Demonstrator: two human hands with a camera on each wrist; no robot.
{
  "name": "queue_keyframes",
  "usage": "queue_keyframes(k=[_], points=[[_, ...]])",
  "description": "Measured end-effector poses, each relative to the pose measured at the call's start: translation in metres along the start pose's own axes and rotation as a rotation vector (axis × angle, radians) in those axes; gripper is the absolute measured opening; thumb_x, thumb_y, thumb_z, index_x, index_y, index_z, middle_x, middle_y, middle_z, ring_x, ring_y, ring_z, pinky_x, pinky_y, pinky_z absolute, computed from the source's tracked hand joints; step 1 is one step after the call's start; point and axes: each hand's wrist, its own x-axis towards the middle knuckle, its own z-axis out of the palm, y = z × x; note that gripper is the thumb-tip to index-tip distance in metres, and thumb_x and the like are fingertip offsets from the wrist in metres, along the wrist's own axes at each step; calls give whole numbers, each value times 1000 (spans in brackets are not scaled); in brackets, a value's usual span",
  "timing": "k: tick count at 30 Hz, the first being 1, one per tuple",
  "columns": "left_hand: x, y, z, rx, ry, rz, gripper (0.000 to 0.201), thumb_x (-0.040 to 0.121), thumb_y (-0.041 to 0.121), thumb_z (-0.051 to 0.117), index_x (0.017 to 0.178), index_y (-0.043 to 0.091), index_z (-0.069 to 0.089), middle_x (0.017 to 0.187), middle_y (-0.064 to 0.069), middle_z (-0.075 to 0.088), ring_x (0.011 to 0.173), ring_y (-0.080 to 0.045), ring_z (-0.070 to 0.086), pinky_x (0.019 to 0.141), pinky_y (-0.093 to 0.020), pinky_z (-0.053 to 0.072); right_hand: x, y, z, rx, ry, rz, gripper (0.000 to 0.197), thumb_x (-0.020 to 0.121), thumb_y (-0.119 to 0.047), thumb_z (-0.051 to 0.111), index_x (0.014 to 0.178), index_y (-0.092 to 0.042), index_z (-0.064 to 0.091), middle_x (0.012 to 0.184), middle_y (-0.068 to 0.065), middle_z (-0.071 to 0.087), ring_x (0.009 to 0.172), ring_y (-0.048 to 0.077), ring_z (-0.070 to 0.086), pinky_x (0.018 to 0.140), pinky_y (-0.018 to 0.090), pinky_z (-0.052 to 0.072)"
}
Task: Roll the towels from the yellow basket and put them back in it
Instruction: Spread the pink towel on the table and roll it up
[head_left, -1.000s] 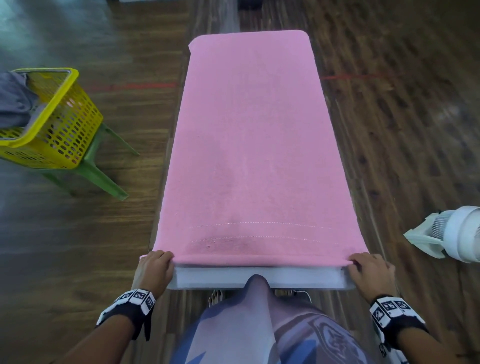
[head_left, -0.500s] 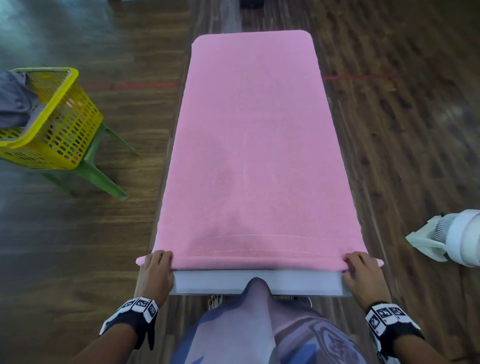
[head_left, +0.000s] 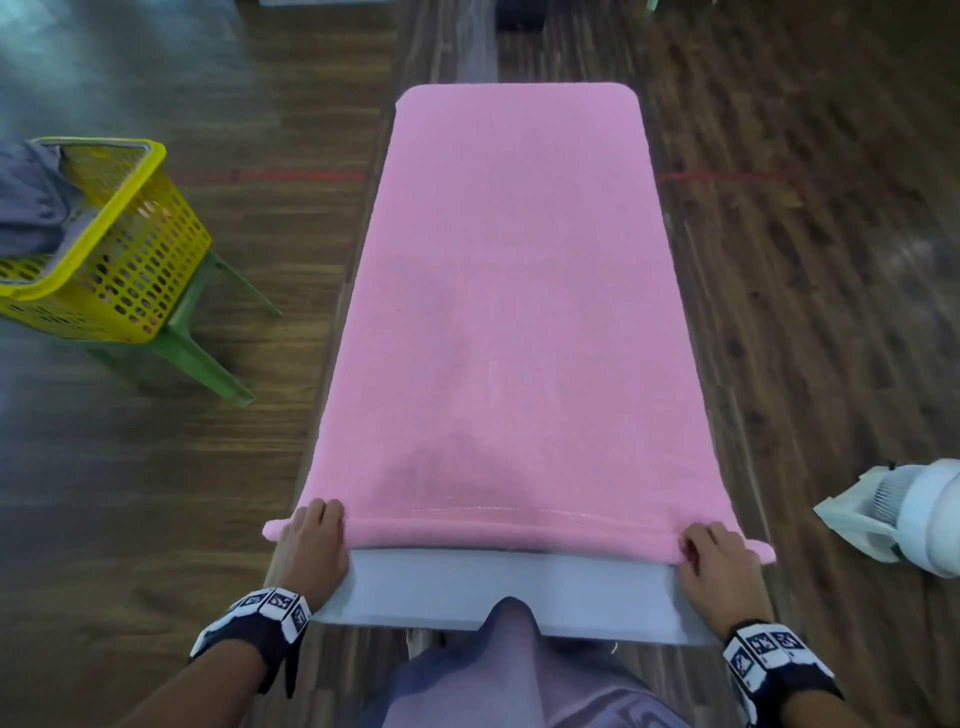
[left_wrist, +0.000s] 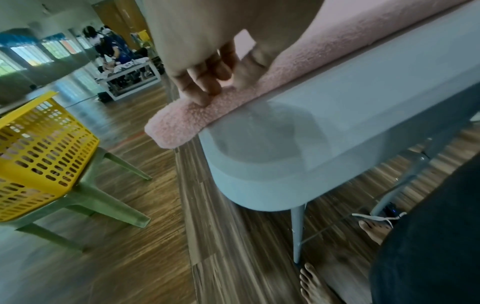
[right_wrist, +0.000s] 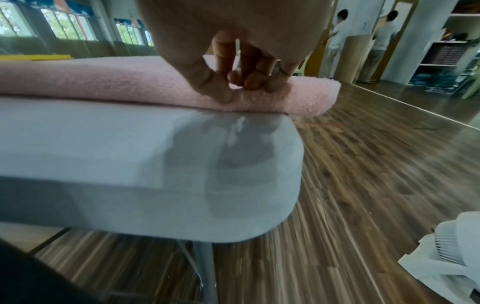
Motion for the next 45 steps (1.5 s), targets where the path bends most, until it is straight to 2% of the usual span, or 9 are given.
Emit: queue_keyframes(k=[5,9,13,19,26,31,35,41,45], points=[[0,-5,4,-71,9,4,36,55,-1,77,84,11,60,82,-5,59,72,-29,54,59,-39,48,5,7,2,69,-7,-36,29,63,-12,64,92,-10,67,93,8,66,82,31,61,74,42,50],[16,-8,-5,-7,-19,0,11,72,20,57,82,15,62,76,-2,63,72,-30,60,65,-41,47,22,0,-11,-45,-33,44,18,82,-19,60,96,-22,71,95,-2,71,91,23,61,89,43,34],[41,-7,-13,49,-18,-59,17,79,15,63,95,13,57,87,-7,59,81,-32,56,75,-48,43,41,-3,-16,-77,40,100,16,80,-15,61,95,-20,65,96,4,62,92,28,57,88,46,34],[42,1,-5,-37,-14,18,33,62,-1,71,88,7,52,86,-12,53,73,-31,47,61,-41,43,39,-7,-8,-23,-21,-27,25,61,-1,73,81,-7,59,82,12,58,70,33,52,65,40,43],[57,-5,-3,-103,14,-32,38,76,28,37,91,8,65,85,-10,65,81,-34,57,72,-46,46,62,3,-13,19,52,-71,31,77,-27,45,89,-18,72,90,1,72,85,26,63,87,42,40],[91,7,-13,-10,100,-176,18,77,6,62,95,7,57,89,-14,54,83,-35,50,79,-52,39,92,-5,-28,-24,110,-10,14,78,-13,60,92,-16,64,92,7,61,87,32,56,81,45,38],[96,19,-10,-56,75,-98,30,63,-5,68,88,5,53,86,-15,51,78,-34,47,64,-45,40,92,-15,-21,53,15,-124,16,68,-11,64,82,-11,59,82,7,56,74,32,52,67,39,38],[93,5,-12,-223,54,-75,35,72,-5,68,105,4,65,101,-14,65,97,-36,55,82,-48,48,89,-15,-16,135,46,-79,35,71,3,69,105,-7,66,107,12,65,95,35,57,87,46,48],[77,5,-18,-254,42,-46,24,76,-4,65,99,5,62,87,-12,64,85,-31,57,71,-42,49,86,-15,-15,178,26,-17,37,74,7,66,108,-6,69,110,12,68,101,36,58,92,46,46]])
